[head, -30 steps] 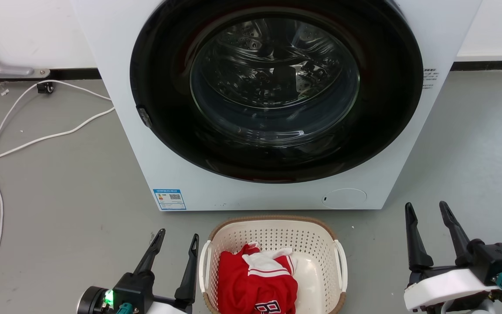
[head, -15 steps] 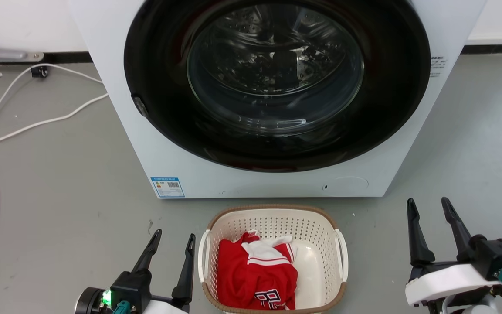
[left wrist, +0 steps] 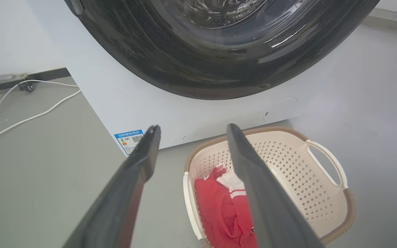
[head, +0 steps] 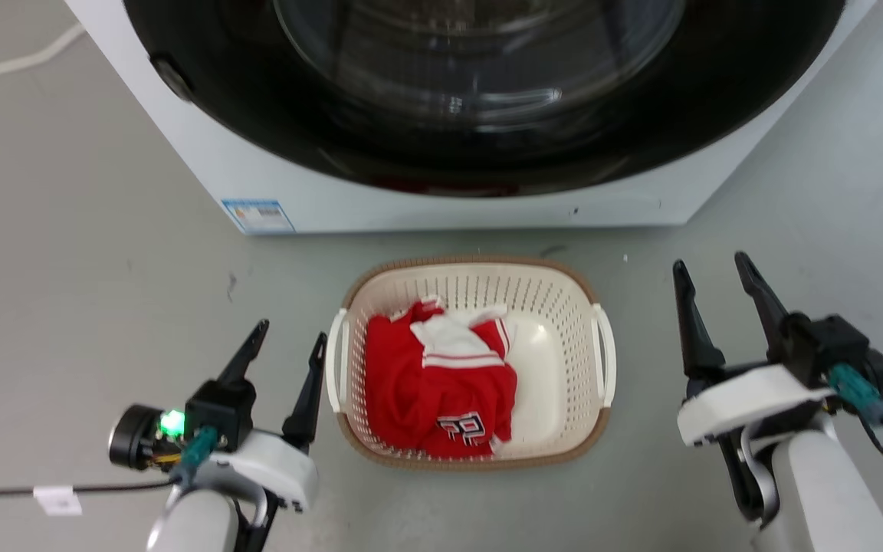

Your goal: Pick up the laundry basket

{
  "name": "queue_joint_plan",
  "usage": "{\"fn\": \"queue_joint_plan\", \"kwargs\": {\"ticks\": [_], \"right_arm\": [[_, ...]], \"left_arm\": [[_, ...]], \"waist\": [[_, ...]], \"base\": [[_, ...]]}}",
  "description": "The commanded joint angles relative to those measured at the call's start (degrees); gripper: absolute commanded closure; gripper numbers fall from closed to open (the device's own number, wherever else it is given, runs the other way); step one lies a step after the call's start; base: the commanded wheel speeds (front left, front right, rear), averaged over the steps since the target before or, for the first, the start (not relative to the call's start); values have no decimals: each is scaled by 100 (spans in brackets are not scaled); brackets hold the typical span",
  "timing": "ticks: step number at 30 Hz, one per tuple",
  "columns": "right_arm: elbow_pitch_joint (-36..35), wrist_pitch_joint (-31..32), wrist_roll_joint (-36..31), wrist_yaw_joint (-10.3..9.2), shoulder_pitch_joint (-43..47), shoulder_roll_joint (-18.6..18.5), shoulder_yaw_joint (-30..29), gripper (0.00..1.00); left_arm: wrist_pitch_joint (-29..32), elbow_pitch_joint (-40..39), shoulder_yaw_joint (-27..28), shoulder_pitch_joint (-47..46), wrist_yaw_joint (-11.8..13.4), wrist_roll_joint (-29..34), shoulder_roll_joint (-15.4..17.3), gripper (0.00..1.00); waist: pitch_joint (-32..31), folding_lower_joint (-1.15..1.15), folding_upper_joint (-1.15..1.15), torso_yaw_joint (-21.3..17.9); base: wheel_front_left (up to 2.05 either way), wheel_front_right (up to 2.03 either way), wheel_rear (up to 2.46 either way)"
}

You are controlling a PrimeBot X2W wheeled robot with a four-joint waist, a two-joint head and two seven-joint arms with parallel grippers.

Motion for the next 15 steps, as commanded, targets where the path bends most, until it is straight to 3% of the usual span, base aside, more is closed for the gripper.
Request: {"fn": "queue_joint_plan", "kwargs": {"ticks": [1, 8, 15], "right_arm": [[134, 26, -59, -2, -228, -5, 24, 0], [1042, 467, -275, -2, -1254, 2, 70, 0], [1840, 975, -320, -2, -1992, -6, 4, 0]], "left_arm": [[-15, 133, -45, -220, -2, -60, 90, 0], [-15, 1118, -840, -1452, -10, -602, 633, 0], [-15, 2257, -1720, -2644, -11, -1427, 927, 0]], "waist": [[740, -1, 0, -68], [1650, -1, 0, -21], [2257, -1, 0, 66]], "base": [[0, 0, 0], [0, 0, 0], [0, 0, 0]]}}
